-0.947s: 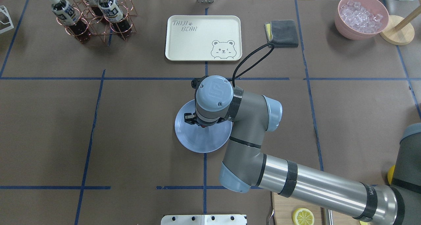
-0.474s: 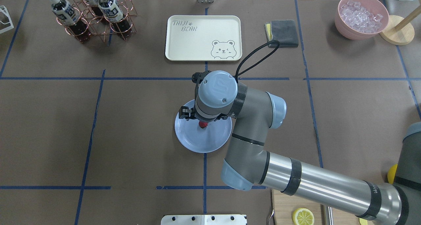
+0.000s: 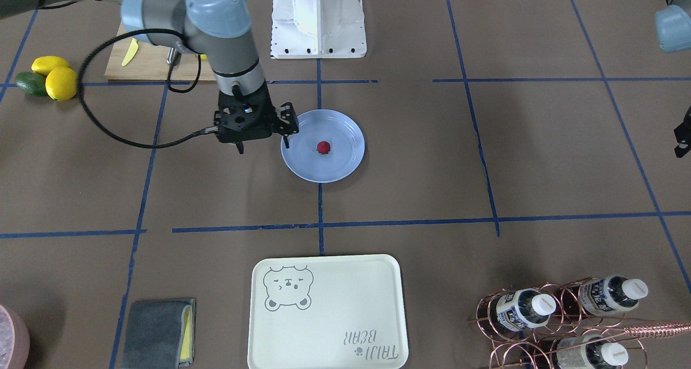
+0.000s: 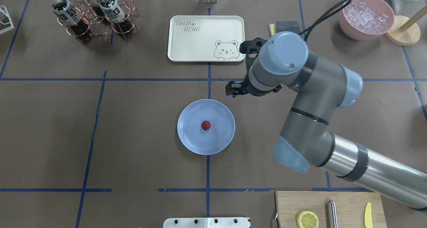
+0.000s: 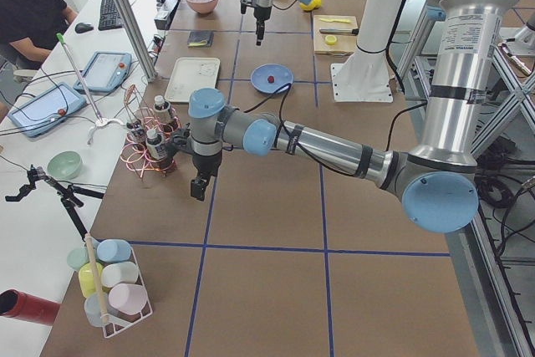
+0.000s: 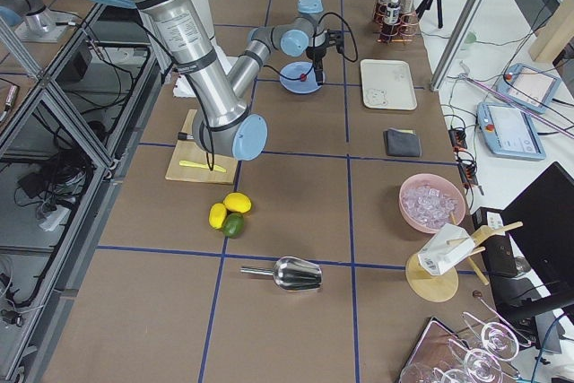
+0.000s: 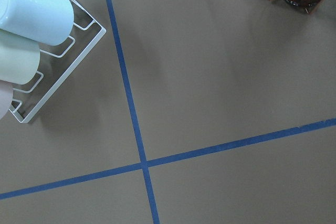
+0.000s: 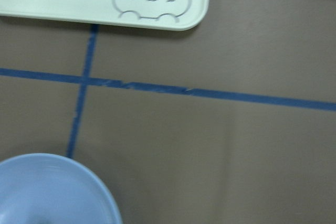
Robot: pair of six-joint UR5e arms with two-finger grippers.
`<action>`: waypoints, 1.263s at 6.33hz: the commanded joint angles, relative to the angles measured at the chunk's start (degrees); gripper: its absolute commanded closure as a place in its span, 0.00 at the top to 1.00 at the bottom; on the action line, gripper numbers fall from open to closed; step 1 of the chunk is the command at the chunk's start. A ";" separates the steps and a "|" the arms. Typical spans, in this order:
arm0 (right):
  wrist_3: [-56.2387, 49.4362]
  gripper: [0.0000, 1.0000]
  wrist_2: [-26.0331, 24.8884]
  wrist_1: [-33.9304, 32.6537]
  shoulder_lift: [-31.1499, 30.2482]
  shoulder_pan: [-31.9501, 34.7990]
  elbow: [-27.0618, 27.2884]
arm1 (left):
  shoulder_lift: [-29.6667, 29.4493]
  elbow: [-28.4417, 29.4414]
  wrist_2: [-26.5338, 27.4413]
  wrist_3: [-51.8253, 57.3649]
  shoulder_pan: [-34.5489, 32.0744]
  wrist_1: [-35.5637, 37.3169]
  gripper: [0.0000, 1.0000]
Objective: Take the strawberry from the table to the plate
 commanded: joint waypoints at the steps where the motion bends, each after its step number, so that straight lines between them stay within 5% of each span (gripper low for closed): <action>1: -17.09 1.00 11.26 -2.29 -9.53 13.45 3.36 | 3.78 2.75 -7.36 5.64 -5.05 0.57 1.00; 4: -43.53 1.00 27.62 -2.46 -20.53 35.06 -3.20 | 6.00 3.10 -9.75 5.39 -6.65 2.33 1.00; 8: -65.65 1.00 27.76 -1.93 -32.31 49.19 -12.52 | 6.18 2.84 -9.84 5.30 -6.65 2.15 1.00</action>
